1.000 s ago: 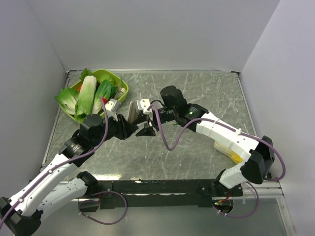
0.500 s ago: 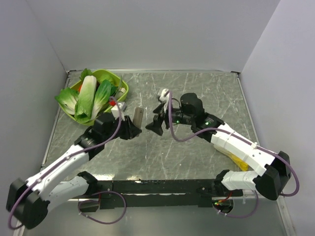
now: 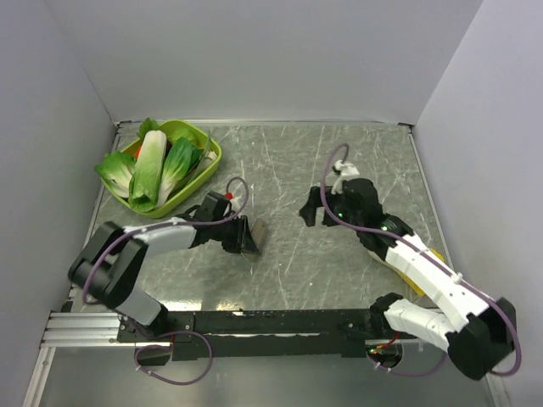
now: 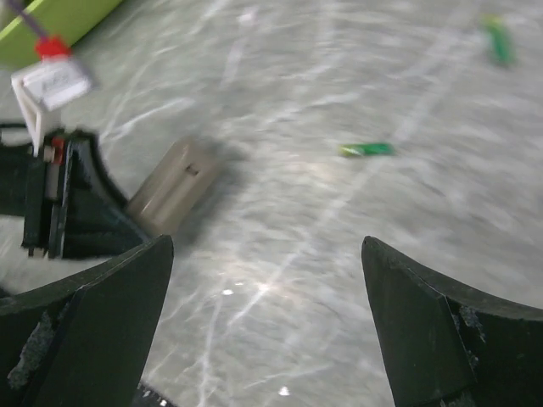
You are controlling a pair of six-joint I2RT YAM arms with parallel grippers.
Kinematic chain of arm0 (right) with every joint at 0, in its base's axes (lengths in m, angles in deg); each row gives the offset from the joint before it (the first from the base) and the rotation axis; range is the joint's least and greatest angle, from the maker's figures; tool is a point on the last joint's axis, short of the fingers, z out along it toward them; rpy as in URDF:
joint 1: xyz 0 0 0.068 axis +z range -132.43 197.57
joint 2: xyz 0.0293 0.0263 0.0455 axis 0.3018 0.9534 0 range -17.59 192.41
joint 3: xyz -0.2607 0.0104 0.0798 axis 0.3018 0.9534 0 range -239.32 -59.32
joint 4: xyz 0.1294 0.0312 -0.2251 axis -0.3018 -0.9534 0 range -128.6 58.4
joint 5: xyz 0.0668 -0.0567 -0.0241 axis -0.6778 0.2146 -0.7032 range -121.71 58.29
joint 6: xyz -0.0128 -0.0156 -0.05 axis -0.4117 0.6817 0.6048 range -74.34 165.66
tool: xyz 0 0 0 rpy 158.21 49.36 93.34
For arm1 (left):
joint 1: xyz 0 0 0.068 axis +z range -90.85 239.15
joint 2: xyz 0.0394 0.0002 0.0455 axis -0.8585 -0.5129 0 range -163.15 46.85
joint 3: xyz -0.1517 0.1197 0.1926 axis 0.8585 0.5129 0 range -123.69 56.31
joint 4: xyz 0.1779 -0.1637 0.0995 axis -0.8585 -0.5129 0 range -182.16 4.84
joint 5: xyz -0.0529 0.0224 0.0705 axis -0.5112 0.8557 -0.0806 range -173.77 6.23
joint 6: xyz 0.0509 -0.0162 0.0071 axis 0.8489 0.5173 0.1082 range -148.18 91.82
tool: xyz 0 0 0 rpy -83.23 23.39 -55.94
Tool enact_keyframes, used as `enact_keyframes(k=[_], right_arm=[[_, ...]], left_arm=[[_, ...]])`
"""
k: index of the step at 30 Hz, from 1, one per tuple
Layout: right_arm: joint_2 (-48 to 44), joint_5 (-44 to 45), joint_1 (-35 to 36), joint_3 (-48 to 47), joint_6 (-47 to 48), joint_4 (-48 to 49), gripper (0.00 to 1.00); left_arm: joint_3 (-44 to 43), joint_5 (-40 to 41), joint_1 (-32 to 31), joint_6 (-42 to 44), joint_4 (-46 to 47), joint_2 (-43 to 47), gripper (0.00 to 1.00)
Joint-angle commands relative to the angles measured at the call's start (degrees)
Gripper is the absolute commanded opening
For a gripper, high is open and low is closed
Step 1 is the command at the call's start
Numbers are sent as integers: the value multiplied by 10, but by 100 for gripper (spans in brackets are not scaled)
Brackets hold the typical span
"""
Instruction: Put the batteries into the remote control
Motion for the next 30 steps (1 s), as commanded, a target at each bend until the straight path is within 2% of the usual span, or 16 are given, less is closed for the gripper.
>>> enact_keyframes(k=[1,3,4,5,9,11,15,19,21,24,27,30], right_arm=[[-77,86,-46,29,-48,-30,100],[-103,128,-57,31,-43,-59,100],[-113,147,-65,31,-37,-68,100],[-122,180,-68,31,-33,-77,100],[-175,279,-82,45,-21,-101,100],[-197,303,-94,55,-6,-92,100],[-217,315,-124,114,26,-28,100],[-203,311,-152,190,13,108,100],[-164,330,-162,222,-5,177,100],[-98,356,-167,226,-22,215,100],[-67,351,-169,197,-22,191,100],[-68,349,-170,205,-31,212,100]], left_arm=[[-26,-61,2,-19,58,-65,38],[-28,-13,4,-28,53,-67,61],[-25,9,4,-31,50,-58,77],[-22,65,9,-34,47,-34,82],[-19,188,40,-45,9,42,99],[-11,269,62,-43,-6,100,99],[2,371,102,-30,-21,195,99],[16,457,152,-10,-23,267,99],[28,482,170,-10,-16,304,99],[42,487,197,25,-14,334,99],[38,529,206,22,-29,335,99],[42,511,233,-2,-19,308,99]])
